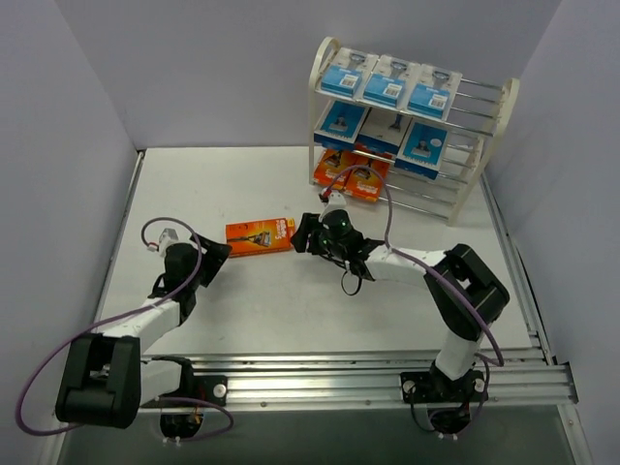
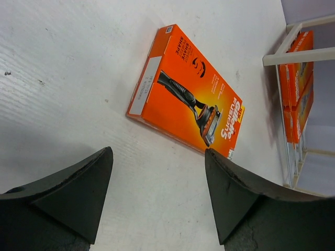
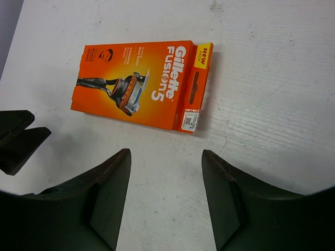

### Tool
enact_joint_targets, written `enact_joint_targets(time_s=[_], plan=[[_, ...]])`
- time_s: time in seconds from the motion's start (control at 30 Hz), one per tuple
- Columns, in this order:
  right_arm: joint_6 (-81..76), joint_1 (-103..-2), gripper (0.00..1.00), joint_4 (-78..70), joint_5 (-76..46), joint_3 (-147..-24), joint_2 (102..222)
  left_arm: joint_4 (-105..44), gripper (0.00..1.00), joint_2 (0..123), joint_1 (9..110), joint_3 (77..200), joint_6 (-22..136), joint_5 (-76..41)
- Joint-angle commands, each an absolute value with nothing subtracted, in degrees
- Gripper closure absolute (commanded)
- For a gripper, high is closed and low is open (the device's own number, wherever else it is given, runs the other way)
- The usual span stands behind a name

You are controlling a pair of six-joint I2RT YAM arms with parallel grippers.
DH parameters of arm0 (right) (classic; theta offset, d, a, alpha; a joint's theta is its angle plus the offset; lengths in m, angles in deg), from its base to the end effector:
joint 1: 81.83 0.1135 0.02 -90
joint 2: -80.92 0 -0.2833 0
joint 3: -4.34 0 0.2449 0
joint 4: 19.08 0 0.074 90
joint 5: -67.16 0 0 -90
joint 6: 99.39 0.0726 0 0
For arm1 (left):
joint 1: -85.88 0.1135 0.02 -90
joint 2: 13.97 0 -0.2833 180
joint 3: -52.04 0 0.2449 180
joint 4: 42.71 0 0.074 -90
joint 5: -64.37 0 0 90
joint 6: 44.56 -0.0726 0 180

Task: Place and organize the shaving razors onto the shelf

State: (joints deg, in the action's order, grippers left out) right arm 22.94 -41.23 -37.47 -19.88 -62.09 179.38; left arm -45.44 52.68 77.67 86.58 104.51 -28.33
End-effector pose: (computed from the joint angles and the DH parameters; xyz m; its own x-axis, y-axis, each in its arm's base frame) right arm 0.3101 0.2708 0.2293 -0.5192 0.2584 -0.8146 -0.4856 0.6952 0.5300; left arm 0.2408 -0.0313 0.1715 -0.3371 -0.8171 -0.4677 -0.3641 0.5713 -0.7356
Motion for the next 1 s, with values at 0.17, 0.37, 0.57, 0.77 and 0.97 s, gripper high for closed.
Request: enact_joint_targets(time_s=[0.17, 0.37, 0.57, 0.77, 0.97], plan=[[24.1, -41.0, 0.49, -40.8, -20.3, -69.1, 185.7, -58.2, 0.21, 59.1, 79.1, 87.8, 104.2, -22.2], [26.8, -42.0, 0.53, -44.0, -18.7, -69.9, 190.2, -58.8, 0.21, 62.0, 79.1, 89.5, 104.1, -22.2], [27.1, -43.4, 0.55, -45.6, -18.1, -70.8, 192.4, -60.8, 0.21, 64.5, 79.1, 89.7, 104.3, -21.8], [26.5, -44.4, 0.55, -45.2, -17.4, -71.3, 193.7, -64.5, 0.21, 67.2, 79.5, 90.0, 105.6, -22.1], [25.9, -44.7, 0.6, -45.9, -17.0, -71.5, 195.1, -69.2, 0.21, 71.5, 79.7, 90.7, 107.8, -21.4]])
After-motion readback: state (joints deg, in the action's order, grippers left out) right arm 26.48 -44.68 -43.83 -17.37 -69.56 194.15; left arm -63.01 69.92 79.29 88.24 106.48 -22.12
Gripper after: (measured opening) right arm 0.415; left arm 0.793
